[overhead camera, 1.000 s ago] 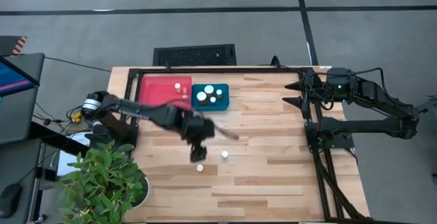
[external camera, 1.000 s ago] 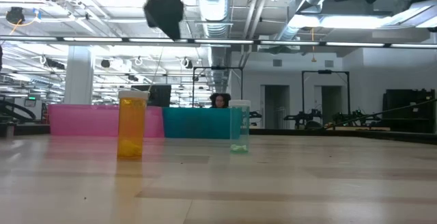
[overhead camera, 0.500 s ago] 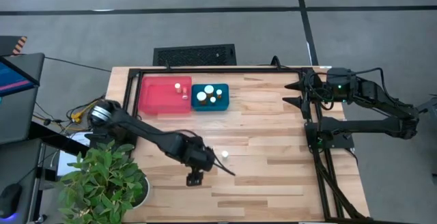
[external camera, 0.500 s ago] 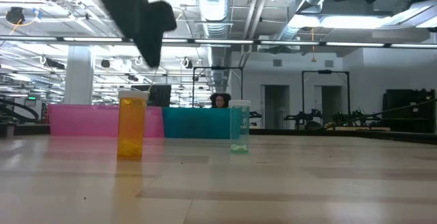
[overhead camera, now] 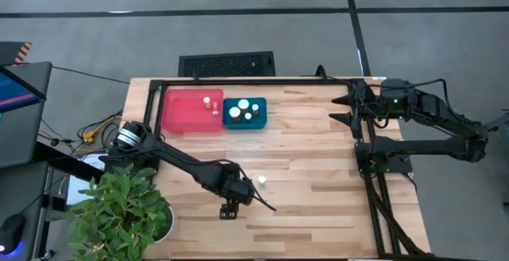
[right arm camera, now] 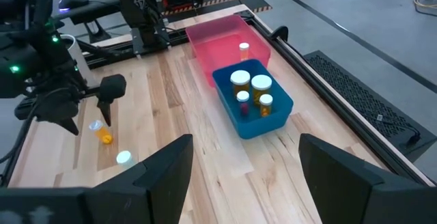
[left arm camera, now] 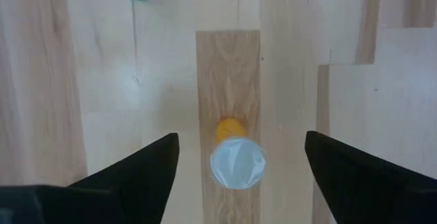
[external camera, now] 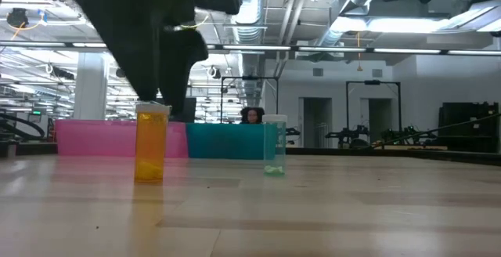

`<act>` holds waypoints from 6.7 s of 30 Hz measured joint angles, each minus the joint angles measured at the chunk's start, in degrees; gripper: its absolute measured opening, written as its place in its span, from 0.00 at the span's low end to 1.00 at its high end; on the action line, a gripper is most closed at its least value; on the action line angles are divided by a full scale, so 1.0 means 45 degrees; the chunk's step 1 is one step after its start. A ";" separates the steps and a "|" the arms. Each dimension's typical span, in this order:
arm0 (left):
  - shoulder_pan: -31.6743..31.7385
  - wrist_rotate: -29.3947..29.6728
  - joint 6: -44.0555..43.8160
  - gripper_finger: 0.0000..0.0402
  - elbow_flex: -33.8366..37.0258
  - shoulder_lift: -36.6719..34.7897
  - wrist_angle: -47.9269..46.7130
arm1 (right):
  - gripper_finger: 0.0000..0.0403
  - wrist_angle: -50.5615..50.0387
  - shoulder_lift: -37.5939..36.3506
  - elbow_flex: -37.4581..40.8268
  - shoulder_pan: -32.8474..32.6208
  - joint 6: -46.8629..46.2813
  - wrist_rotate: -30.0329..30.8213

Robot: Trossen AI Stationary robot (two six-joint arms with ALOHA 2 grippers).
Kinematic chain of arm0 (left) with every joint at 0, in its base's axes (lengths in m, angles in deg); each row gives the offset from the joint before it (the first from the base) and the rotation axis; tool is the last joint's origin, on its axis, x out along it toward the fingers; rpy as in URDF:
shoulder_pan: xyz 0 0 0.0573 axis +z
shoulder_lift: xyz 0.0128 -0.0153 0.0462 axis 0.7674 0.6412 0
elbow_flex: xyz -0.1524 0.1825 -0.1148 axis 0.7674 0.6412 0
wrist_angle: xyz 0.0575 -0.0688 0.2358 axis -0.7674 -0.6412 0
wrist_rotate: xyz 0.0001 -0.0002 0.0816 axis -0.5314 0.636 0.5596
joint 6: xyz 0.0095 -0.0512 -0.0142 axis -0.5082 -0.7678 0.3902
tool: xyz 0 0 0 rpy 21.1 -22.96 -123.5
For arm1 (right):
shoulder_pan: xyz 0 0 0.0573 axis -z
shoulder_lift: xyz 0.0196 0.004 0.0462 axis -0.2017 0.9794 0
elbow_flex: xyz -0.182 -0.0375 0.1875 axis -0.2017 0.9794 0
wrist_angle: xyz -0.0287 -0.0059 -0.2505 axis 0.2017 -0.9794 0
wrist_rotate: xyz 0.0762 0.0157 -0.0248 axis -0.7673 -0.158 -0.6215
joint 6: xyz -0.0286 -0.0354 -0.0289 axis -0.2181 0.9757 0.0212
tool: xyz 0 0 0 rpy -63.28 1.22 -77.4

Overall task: Pick and place medicine bottles into bin by pill shape (circle, oval)
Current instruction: Put the orange tablet bottle into the pink bin, then put the green tablet bottle into the pink bin

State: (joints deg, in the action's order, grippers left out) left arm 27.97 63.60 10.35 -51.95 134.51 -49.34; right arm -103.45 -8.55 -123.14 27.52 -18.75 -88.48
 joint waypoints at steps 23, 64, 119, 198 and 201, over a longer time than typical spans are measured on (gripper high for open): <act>0.0078 0.0148 0.0419 0.36 0.0459 0.0005 0.0162 | 0.69 -0.0041 0.0003 0.0000 0.0000 0.0000 0.0010; 1.0513 0.4600 -0.3457 0.30 0.3063 -0.6479 -0.4143 | 0.69 0.0018 0.0002 0.0000 0.0000 0.0000 0.0030; 1.3396 0.3038 -0.2337 0.47 0.5947 -0.4323 0.1637 | 0.69 0.0008 0.0003 0.0000 0.0000 0.0004 0.0010; 0.2803 -0.0645 0.5932 0.54 -0.0998 0.1287 0.3025 | 0.69 -0.0089 -0.0002 0.0000 -0.0019 -0.0452 -0.0044; 0.2832 -0.0668 0.5979 0.49 -0.0998 0.1287 0.3045 | 0.69 -0.0089 0.0003 0.0002 -0.0019 -0.0457 -0.0044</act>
State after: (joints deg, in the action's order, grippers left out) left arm 40.71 60.60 37.26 -56.44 140.31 -35.64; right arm -103.85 -8.53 -123.14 27.43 -20.80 -88.68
